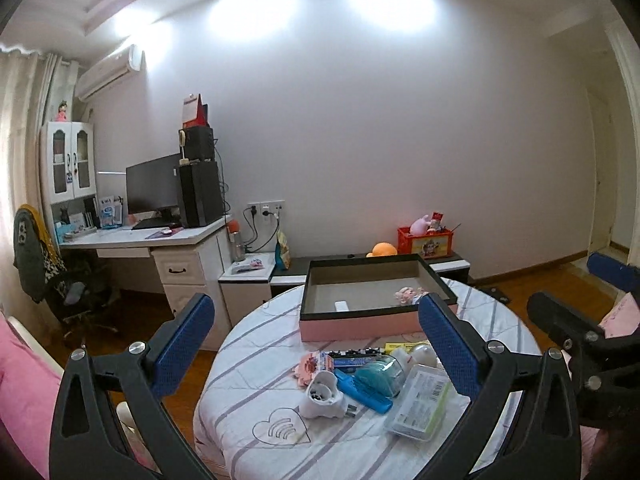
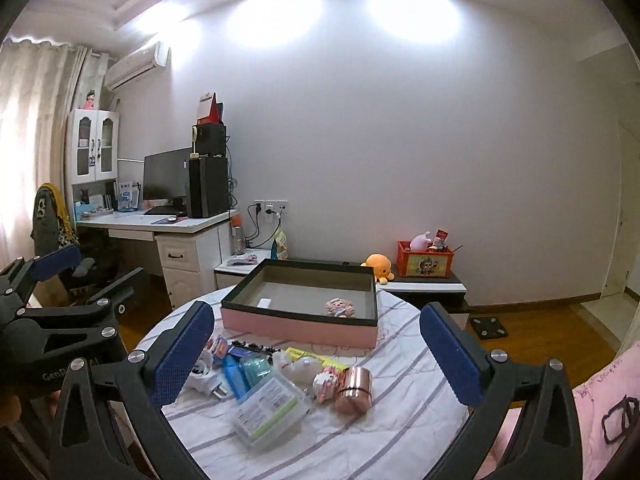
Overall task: Organize rigid objects
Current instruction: 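Open both tools to release the items and withdraw, then grasp the white nozzle with the left tool while the right tool grasps the clear pill box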
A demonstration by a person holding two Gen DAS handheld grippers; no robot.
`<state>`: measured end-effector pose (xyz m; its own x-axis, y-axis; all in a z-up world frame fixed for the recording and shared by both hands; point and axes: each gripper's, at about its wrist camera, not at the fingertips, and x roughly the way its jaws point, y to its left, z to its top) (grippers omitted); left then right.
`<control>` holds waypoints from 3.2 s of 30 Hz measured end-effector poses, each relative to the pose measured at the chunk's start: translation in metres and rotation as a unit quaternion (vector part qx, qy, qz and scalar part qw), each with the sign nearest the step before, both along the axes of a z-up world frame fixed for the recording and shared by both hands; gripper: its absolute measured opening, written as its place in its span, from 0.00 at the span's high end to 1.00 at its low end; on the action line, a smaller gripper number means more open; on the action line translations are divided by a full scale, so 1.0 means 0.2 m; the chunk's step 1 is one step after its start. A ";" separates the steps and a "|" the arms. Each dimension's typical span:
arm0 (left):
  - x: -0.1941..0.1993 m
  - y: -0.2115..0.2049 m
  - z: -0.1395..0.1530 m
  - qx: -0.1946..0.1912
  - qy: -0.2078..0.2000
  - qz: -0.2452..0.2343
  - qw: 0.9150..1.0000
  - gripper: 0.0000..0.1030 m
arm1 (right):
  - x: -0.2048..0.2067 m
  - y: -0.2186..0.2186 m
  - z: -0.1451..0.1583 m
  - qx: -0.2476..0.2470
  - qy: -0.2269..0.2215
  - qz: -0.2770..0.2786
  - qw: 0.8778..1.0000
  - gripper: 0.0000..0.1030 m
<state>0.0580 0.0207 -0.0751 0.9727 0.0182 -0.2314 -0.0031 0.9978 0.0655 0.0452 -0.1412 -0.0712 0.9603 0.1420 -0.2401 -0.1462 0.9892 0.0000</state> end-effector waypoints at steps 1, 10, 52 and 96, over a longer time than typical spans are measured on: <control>-0.01 0.00 0.00 0.000 0.002 -0.001 1.000 0.00 | -0.02 0.00 0.00 -0.002 0.001 0.001 1.000 0.00; -0.03 -0.01 -0.05 0.016 0.020 0.000 1.000 0.00 | -0.06 0.00 -0.06 -0.008 0.007 -0.003 1.000 0.00; 0.29 0.42 -0.62 -0.014 0.186 0.048 0.981 0.00 | 0.49 0.30 -0.74 0.044 0.230 -0.081 0.969 0.00; 0.70 0.13 -0.84 -0.033 0.262 -0.052 0.963 0.37 | 0.48 -0.08 -0.75 0.030 0.232 -0.003 0.972 0.30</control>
